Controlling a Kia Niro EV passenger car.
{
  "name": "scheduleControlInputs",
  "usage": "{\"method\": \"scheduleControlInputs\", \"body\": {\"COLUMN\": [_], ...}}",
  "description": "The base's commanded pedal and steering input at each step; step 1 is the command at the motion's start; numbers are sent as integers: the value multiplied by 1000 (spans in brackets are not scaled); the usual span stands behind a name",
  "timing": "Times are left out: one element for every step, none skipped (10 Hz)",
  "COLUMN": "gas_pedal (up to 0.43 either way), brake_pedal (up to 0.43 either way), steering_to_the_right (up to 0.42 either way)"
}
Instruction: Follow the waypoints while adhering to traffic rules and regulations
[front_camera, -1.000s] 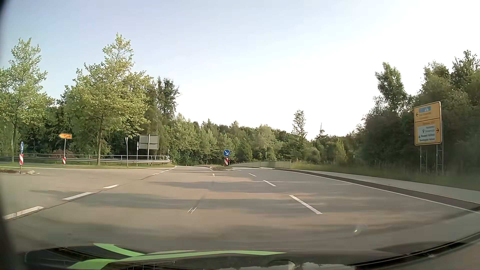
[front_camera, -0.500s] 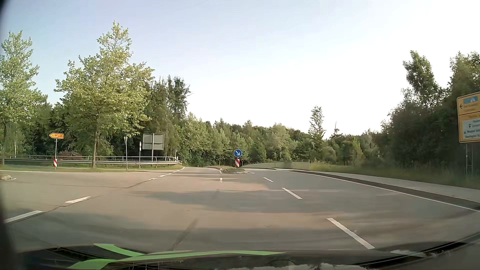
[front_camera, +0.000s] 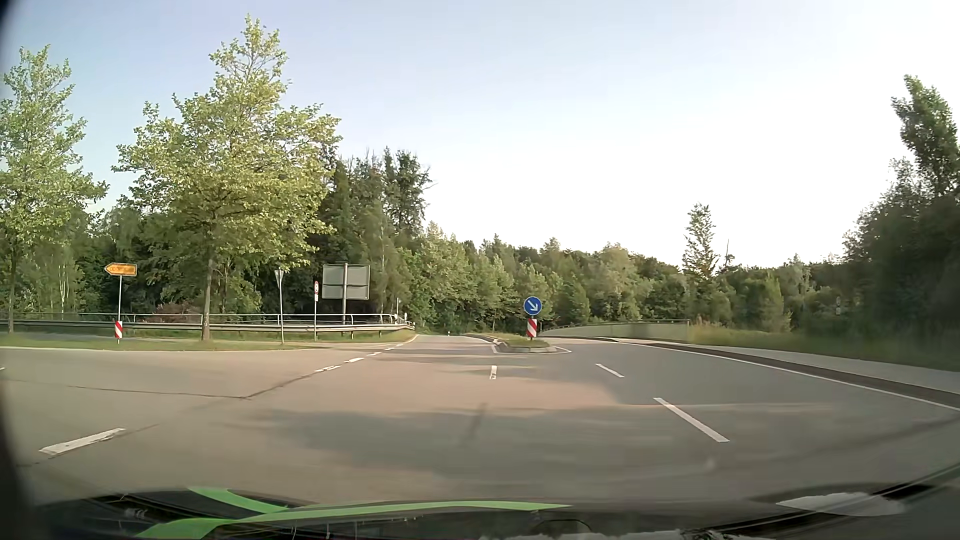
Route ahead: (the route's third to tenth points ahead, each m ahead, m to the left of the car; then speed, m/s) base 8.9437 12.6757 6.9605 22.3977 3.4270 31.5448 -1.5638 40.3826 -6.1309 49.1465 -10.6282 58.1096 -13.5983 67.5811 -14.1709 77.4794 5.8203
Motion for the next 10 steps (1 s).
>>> {"method": "scheduleControlInputs", "body": {"gas_pedal": [28,39,47,67,79,79,98,110,110,110], "brake_pedal": [0,0,0,0,0,0,0,0,0,0], "steering_to_the_right": [-208,-222,-245,-268,-295,-319,-344,-360,-369,-377]}}
